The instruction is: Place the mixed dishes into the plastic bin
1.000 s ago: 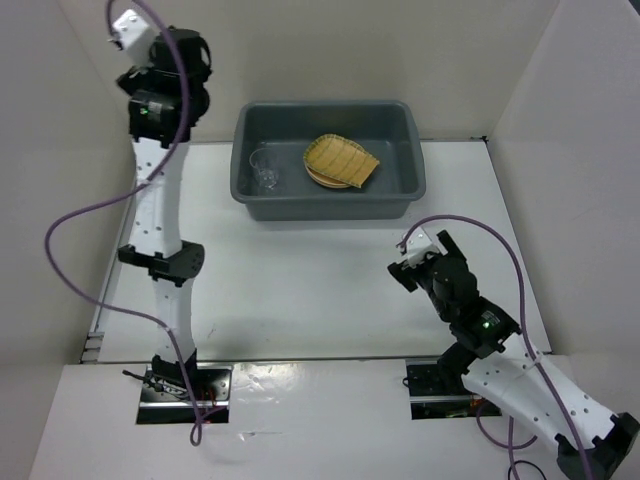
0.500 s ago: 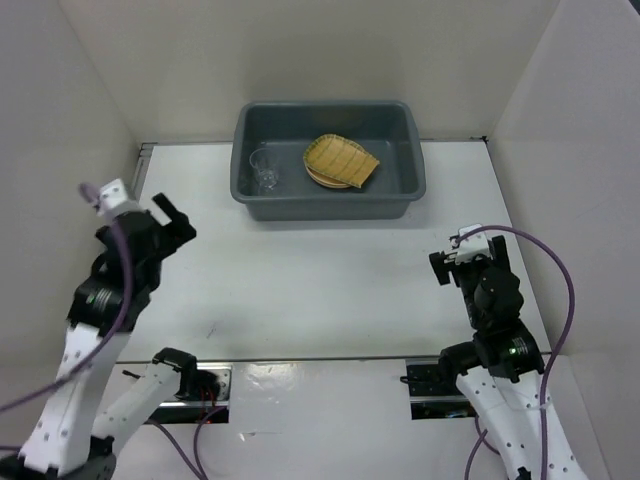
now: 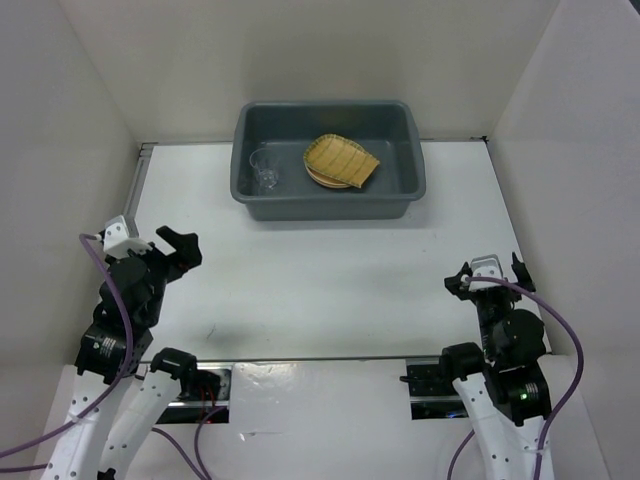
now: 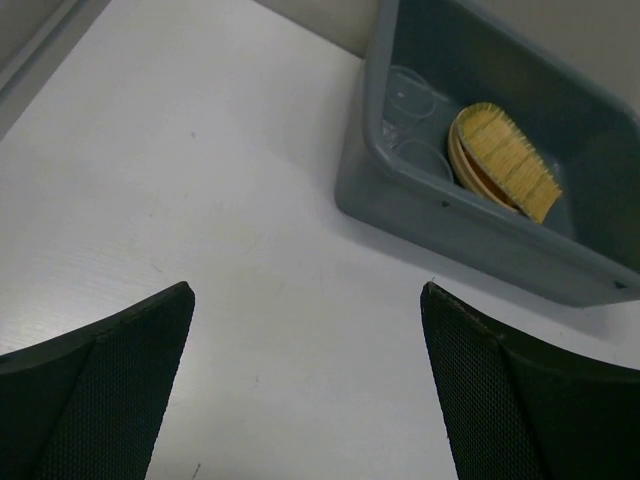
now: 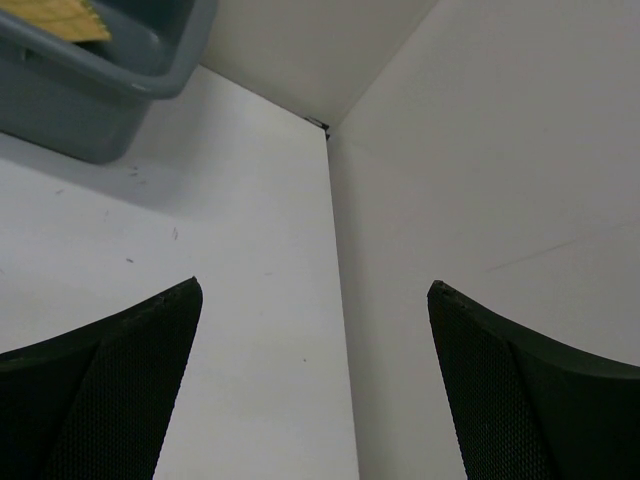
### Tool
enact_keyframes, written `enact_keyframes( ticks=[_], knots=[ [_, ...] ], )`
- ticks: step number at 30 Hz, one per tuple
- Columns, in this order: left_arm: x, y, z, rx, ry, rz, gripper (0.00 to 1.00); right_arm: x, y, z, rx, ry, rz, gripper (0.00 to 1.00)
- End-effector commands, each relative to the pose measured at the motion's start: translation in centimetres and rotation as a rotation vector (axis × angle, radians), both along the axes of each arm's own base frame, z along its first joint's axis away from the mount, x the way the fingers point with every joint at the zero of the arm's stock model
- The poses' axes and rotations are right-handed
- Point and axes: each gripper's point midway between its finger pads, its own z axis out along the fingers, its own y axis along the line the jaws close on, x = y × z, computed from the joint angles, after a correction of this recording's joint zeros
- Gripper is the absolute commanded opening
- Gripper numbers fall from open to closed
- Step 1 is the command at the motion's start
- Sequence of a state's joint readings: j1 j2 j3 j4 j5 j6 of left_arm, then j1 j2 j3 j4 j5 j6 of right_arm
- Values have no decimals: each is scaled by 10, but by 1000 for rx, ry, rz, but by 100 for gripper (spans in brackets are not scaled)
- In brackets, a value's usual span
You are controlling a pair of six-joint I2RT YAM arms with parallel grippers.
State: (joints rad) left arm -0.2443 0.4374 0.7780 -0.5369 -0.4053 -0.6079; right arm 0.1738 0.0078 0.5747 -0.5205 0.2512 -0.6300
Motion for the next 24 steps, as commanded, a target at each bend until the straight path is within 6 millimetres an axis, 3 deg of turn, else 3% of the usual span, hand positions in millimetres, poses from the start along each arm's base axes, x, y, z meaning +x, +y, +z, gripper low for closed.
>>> enact_keyframes(
  ticks=[1,8,15,20,24],
  knots=[
    [0,-3,29,-65,-120,-2,100,-16,0,8,-39,-43,22,98],
    [-16,7,38,-81,-163,31,100,-15,12,-10,-75,29,95,98],
    [-31,11,36,-105,-177,43,100,-9,-16,-44,-119,130,-66,98],
    [-30,9,29,-98,-145,35,100,-22,-39,-59,-125,203,-203,98],
    [-23,8,28,-76,-127,32,100,-36,-49,-49,-62,183,-271,98]
  ],
)
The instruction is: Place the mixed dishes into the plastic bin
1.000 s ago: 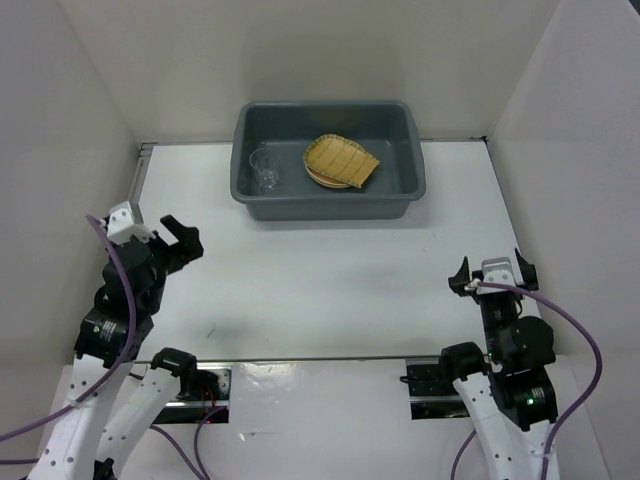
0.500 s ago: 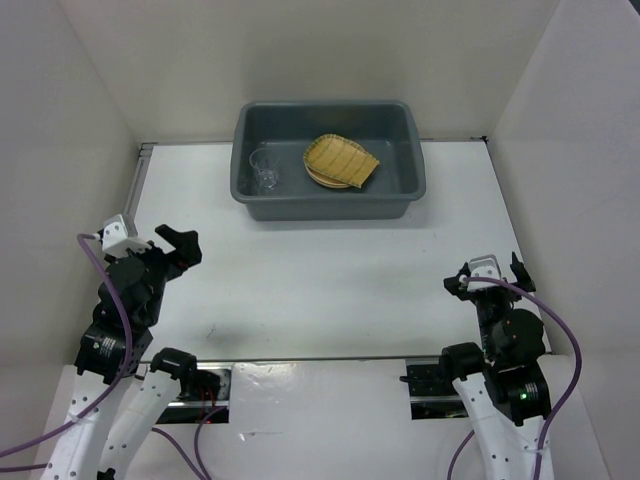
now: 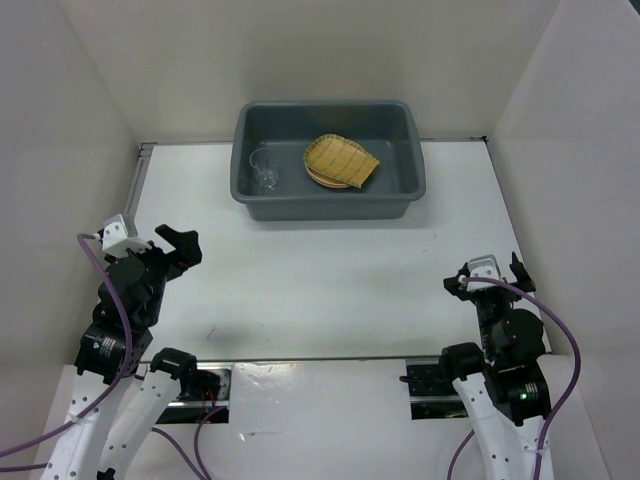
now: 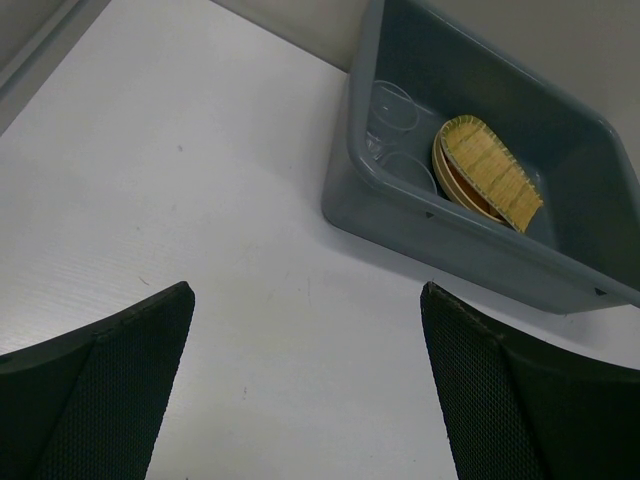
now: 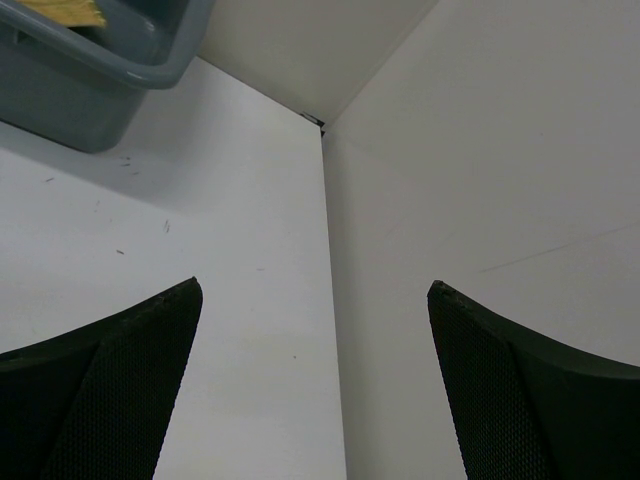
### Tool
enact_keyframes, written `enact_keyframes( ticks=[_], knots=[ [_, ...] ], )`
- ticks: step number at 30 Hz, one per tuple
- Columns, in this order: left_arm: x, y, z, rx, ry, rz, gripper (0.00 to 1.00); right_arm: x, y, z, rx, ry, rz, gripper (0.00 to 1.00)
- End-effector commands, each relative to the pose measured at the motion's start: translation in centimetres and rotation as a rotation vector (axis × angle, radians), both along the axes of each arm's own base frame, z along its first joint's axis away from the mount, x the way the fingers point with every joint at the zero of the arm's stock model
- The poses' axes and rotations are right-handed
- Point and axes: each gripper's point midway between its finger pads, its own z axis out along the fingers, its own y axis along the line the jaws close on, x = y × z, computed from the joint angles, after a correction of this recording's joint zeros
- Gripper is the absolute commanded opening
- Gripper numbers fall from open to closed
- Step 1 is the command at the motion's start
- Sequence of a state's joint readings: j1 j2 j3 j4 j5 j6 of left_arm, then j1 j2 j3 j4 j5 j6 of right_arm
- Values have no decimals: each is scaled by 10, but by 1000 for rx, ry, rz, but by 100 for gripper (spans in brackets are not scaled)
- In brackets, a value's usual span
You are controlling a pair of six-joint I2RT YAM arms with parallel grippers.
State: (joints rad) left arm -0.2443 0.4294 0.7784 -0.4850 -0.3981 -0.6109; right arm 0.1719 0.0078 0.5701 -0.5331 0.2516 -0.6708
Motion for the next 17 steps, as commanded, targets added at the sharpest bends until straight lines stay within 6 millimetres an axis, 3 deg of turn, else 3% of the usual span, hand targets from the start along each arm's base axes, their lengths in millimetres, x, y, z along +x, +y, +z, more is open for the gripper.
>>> enact_keyframes(
  ticks=[1,3,7,11,17],
  knots=[
    [-27,10,14,-58,-68,37,100,-42,-50,-44,-14,163,-294,98],
    [-21,8,6,-57,-56,29,100,-48,-53,-36,6,149,-318,98],
    [-13,0,-1,-58,-39,0,100,-60,-62,-47,-31,217,-376,98],
    [-4,-6,-6,-60,-29,-21,100,-64,-67,-43,3,210,-422,98],
    [-5,-7,-9,-46,-18,-33,100,-45,-73,-21,61,126,-480,98]
  ],
)
